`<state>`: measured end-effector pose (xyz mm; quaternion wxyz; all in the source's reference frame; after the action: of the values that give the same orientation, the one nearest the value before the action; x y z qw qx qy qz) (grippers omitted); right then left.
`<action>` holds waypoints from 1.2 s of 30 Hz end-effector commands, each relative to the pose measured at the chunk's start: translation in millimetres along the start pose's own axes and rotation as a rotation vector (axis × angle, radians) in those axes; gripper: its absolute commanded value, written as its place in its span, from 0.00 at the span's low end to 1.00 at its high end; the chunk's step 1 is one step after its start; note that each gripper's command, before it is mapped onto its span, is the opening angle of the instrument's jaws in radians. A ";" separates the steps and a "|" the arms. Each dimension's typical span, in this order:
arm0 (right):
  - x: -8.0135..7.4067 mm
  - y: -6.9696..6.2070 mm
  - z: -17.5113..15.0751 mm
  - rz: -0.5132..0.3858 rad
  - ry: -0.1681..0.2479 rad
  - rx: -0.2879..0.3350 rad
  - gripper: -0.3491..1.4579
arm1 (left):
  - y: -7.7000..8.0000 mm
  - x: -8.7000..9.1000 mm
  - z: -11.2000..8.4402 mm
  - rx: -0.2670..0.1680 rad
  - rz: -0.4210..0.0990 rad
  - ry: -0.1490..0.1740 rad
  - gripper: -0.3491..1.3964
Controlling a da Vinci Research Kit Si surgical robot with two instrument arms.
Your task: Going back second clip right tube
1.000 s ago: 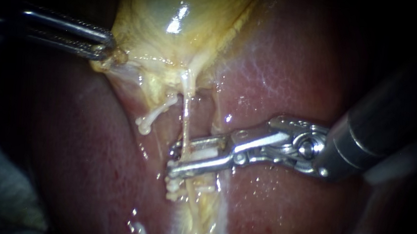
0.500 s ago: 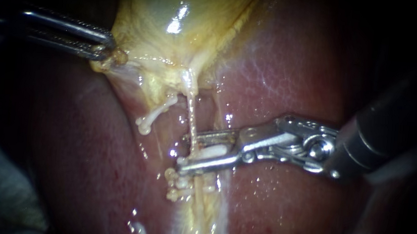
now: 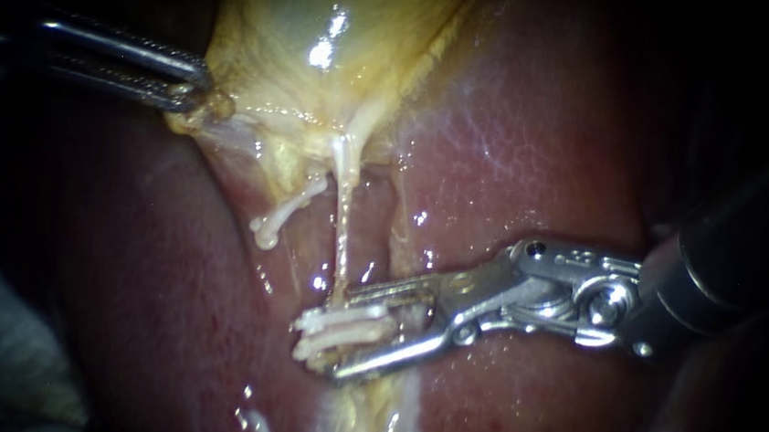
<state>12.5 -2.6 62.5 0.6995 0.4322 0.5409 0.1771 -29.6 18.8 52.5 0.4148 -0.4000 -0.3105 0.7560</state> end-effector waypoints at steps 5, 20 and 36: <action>-0.1 1.1 -0.8 -0.032 0.026 -0.069 0.46 | 0.0 0.0 0.1 0.001 0.000 0.000 0.00; 5.7 -2.7 -11.0 -0.347 -0.071 -0.251 0.47 | -0.1 -0.1 0.1 0.001 0.000 0.000 0.00; 6.7 -6.5 -13.5 -0.409 -0.087 -0.200 0.47 | -1.0 -0.7 1.4 0.007 0.006 0.003 0.00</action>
<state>1.1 4.0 52.6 0.7827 0.2494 0.5665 0.0656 -30.4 18.4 54.5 0.4144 -0.4010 -0.3054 0.7578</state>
